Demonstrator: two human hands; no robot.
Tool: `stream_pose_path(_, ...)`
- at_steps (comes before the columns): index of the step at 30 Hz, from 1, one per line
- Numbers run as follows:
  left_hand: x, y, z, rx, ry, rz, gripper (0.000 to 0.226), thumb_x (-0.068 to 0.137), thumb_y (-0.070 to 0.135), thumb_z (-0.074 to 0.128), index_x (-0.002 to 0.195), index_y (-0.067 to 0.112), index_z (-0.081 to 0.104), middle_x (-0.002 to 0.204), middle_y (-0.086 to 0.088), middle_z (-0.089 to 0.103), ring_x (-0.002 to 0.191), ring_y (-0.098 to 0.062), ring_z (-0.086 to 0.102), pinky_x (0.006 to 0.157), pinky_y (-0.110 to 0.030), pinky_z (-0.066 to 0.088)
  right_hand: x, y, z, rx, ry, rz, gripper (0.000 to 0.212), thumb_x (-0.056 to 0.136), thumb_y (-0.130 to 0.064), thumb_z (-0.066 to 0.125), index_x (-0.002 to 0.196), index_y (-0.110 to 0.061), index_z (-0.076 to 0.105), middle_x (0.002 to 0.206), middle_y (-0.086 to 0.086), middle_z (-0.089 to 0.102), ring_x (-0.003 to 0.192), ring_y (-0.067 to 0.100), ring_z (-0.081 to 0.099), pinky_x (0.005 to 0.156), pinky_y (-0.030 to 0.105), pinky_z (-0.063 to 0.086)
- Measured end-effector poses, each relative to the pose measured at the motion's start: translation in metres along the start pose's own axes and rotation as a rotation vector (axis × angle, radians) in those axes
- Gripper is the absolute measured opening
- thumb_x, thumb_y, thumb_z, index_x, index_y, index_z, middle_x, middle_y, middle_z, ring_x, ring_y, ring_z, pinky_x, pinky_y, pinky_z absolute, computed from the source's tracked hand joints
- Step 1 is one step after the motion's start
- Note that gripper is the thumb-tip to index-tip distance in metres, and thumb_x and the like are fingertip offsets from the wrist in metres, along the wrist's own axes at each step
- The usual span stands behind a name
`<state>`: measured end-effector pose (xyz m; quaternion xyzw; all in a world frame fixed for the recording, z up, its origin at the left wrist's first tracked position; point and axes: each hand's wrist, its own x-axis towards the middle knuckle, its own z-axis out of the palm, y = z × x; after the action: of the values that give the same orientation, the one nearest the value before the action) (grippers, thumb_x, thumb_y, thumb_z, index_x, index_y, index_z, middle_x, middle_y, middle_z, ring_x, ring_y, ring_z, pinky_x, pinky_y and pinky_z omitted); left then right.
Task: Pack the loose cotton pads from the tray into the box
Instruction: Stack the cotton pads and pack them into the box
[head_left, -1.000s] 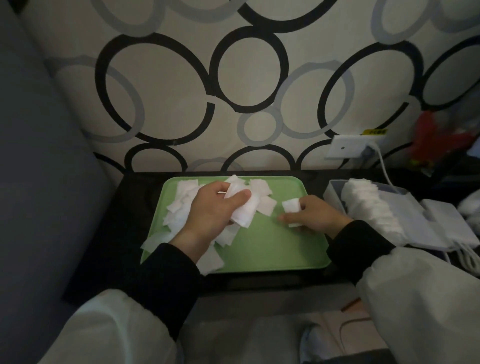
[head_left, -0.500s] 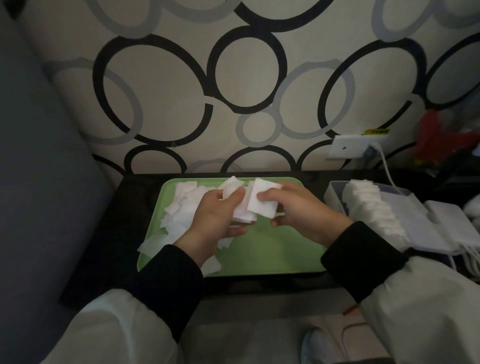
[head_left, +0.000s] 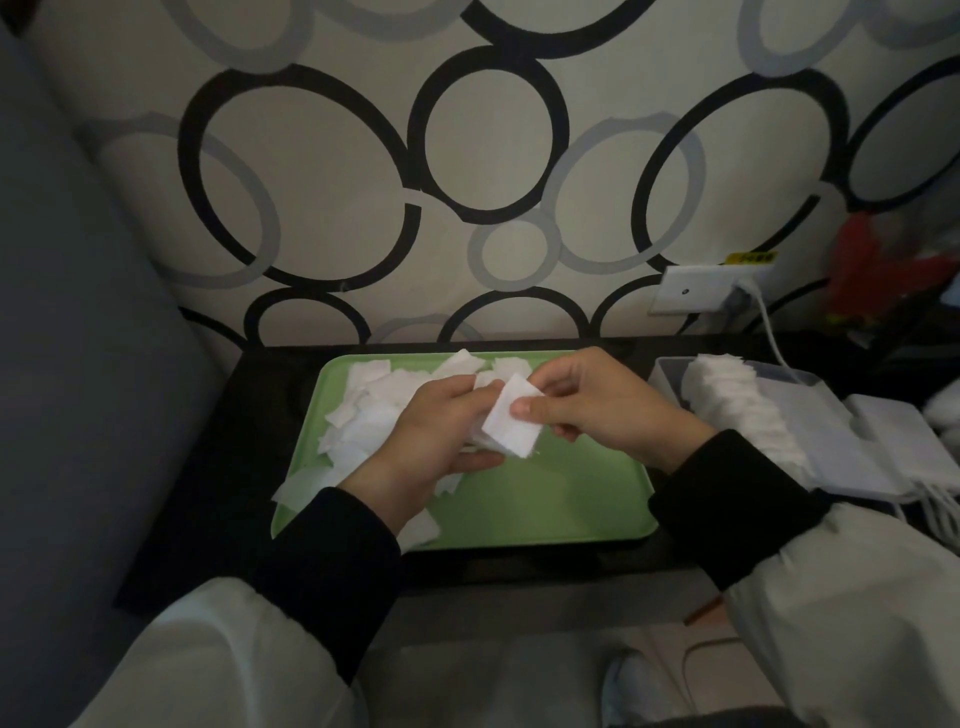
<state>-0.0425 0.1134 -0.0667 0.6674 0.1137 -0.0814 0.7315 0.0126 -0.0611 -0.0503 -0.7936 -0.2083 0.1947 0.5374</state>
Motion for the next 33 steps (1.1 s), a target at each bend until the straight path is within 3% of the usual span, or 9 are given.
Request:
stream_pose_path(6,0.000,-0.001,0.001,0.055,-0.014,0.000,0.021,0.096,0.028,0.060,0.107,0.015,0.073,0.107,-0.010,0.073,0.095,-0.021,0.071,0.069,-0.032,0.060,0.001,0.001,0.001,-0.126,0.032,-0.012,0.022,0.078,-0.017,0.082,0.085,0.002,0.073,0.068,0.012,0.064,0.050,0.007,0.050,0.049,0.017,0.040)
stream_pose_path(10,-0.002,0.000,0.003,0.123,-0.033,0.000,0.021,0.097,0.029,0.059,0.106,0.014,0.072,0.101,-0.007,0.073,0.089,-0.017,0.070,0.068,-0.030,0.059,0.004,0.003,0.001,-0.222,0.060,0.016,0.029,0.071,-0.024,0.088,0.078,-0.001,0.072,0.069,0.017,0.067,0.056,0.014,0.054,0.054,0.026,0.043)
stream_pose_path(15,0.000,0.001,0.004,0.136,-0.076,-0.012,0.032,0.092,0.043,0.064,0.111,0.018,0.071,0.107,-0.007,0.074,0.098,-0.022,0.072,0.077,-0.035,0.061,0.005,0.005,0.001,-0.301,0.157,0.009,0.030,0.066,-0.029,0.090,0.063,-0.013,0.065,0.054,-0.010,0.056,0.045,-0.003,0.045,0.051,0.017,0.036)
stream_pose_path(18,-0.001,-0.002,0.003,0.181,-0.117,0.077,0.033,0.085,0.027,0.076,0.115,0.013,0.068,0.104,-0.004,0.076,0.098,-0.021,0.073,0.090,-0.043,0.059,0.005,0.008,0.000,-0.298,0.213,-0.016,0.033,0.069,-0.029,0.088,0.062,-0.009,0.063,0.052,-0.011,0.052,0.044,-0.002,0.042,0.048,0.014,0.033)
stream_pose_path(22,0.008,-0.006,-0.003,0.135,0.030,0.080,0.030,0.084,0.014,0.077,0.112,0.019,0.067,0.106,-0.004,0.075,0.098,-0.024,0.072,0.087,-0.047,0.060,0.008,0.019,-0.007,-0.167,0.269,0.012,0.032,0.082,-0.031,0.079,0.063,-0.010,0.064,0.053,-0.005,0.052,0.048,0.005,0.044,0.052,0.017,0.039)
stream_pose_path(26,0.015,-0.003,-0.010,-0.024,0.218,0.098,0.020,0.087,0.017,0.074,0.105,0.022,0.066,0.106,-0.003,0.071,0.091,-0.017,0.069,0.066,-0.024,0.058,0.022,0.057,-0.025,-0.217,0.481,0.131,0.013,0.089,-0.018,0.069,0.075,-0.018,0.071,0.076,-0.002,0.068,0.068,0.013,0.061,0.070,0.034,0.051)
stream_pose_path(29,0.018,-0.001,-0.012,-0.109,0.301,0.110,0.020,0.089,0.017,0.072,0.107,0.017,0.066,0.107,-0.005,0.069,0.090,-0.017,0.067,0.066,-0.024,0.055,0.030,0.071,-0.026,-0.383,0.452,0.213,0.012,0.092,-0.018,0.063,0.096,-0.017,0.075,0.099,-0.001,0.073,0.097,0.019,0.066,0.093,0.037,0.052)
stream_pose_path(31,0.020,-0.001,-0.010,-0.107,0.308,0.113,0.023,0.089,0.018,0.072,0.111,0.014,0.066,0.107,-0.005,0.069,0.091,-0.018,0.067,0.068,-0.025,0.055,0.036,0.071,-0.018,-0.477,0.389,0.225,0.016,0.093,-0.024,0.063,0.104,-0.016,0.072,0.104,-0.002,0.070,0.103,0.019,0.064,0.095,0.032,0.049)
stream_pose_path(33,0.021,-0.001,-0.008,-0.105,0.289,0.117,0.019,0.089,0.017,0.072,0.107,0.017,0.066,0.106,-0.005,0.070,0.089,-0.017,0.067,0.065,-0.024,0.055,0.045,0.071,-0.008,-0.558,0.321,0.271,0.034,0.090,-0.039,0.066,0.116,-0.017,0.067,0.110,-0.002,0.063,0.106,0.019,0.061,0.096,0.033,0.048)
